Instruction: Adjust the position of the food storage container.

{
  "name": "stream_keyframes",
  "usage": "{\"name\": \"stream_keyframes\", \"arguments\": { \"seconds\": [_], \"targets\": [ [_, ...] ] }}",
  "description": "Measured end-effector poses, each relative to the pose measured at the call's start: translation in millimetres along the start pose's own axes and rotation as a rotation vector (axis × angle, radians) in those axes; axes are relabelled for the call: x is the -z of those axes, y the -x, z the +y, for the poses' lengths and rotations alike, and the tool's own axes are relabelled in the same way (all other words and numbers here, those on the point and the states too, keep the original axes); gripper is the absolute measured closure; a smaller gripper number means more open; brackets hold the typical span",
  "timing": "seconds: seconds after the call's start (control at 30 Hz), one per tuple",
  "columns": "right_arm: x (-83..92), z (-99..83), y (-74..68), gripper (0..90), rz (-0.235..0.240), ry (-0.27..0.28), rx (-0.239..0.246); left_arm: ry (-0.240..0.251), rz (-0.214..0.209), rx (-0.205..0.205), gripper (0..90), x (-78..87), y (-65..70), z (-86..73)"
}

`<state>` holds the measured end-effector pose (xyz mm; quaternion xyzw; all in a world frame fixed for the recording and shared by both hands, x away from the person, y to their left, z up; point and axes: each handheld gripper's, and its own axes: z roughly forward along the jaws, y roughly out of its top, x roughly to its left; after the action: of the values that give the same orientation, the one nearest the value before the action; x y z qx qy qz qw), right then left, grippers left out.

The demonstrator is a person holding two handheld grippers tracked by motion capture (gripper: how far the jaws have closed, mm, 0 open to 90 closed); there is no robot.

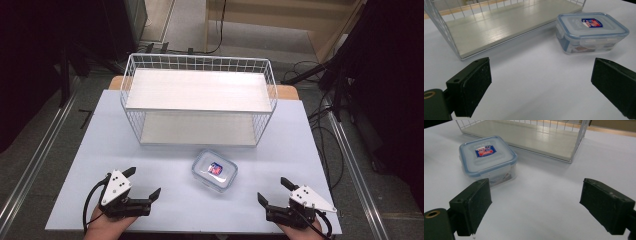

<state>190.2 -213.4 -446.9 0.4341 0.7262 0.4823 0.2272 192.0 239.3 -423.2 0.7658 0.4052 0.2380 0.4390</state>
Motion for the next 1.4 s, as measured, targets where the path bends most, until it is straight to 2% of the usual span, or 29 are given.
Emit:
{"name": "stream_keyframes", "arguments": {
  "seconds": [0.13, 0.2, 0.3, 0.4, 0.97, 1.03, 1.07, 1.1, 1.13, 1.17, 1.2, 1.23, 1.37, 1.4],
  "targets": [
    [-2.9, 0.7, 0.9, 10.9, 0.002, 0.005, -0.006, -0.014, -0.006, -0.014, 3.4, -1.8, 0.0, -2.5],
    [-3.6, 0.3, 1.0, 10.9, 0.005, -0.001, -0.003, -0.019, -0.007, 0.001, 3.5, -1.5, -2.6, -3.0],
    [-5.3, -0.4, 1.8, 11.2, 0.007, -0.004, -0.009, -0.016, -0.001, -0.005, 3.7, -1.4, -3.8, -3.4],
    [-5.5, -0.4, 1.6, 11.7, 0.011, -0.005, -0.008, -0.01, -0.008, 0.009, 4.2, -1.5, -4.6, -3.2],
    [-5.8, -1.3, 0.4, 13.1, 0.021, -0.012, -0.007, -0.01, -0.017, 0.019, 5.9, -4.5, -3.9, -2.8],
    [-6.3, -1.3, 0.3, 13.2, 0.019, -0.012, -0.006, -0.011, -0.022, 0.035, 6.9, -6.0, -4.0, -1.9],
    [-6.4, -1.3, 0.1, 13.2, 0.02, -0.012, -0.007, -0.01, -0.037, 0.062, 8.4, -7.4, -4.3, -0.2],
    [-6.7, -1.3, -0.3, 13.3, 0.019, -0.012, -0.011, -0.003, -0.058, 0.079, 14.5, -8.2, -5.1, 0.9],
    [-7.2, -1.2, -0.3, 13.4, 0.019, -0.014, -0.01, 0.009, -0.08, 0.091, 34.1, -9.5, -5.9, 2.4],
    [-7.2, -1.2, -0.3, 13.4, 0.019, -0.014, -0.01, 0.027, -0.098, 0.095, 34.1, -11.8, -6.6, 3.2],
    [-7.5, -1.3, -0.4, 13.4, 0.019, -0.016, -0.01, 0.027, -0.107, 0.102, 47.4, -15.8, -6.9, 4.7],
    [-7.9, -1.4, -0.4, 13.5, 0.019, -0.018, -0.01, 0.017, -0.111, 0.103, 53.8, -21.5, -7.0, 6.7],
    [-10.3, -1.7, -0.6, 13.6, 0.022, -0.025, -0.013, -0.011, -0.067, 0.096, 83.1, -55.1, -3.1, 16.7],
    [-10.6, -1.2, -0.6, 13.6, 0.02, -0.024, -0.011, -0.012, -0.059, 0.104, 90.0, -69.8, -1.1, 21.6]
  ]
}}
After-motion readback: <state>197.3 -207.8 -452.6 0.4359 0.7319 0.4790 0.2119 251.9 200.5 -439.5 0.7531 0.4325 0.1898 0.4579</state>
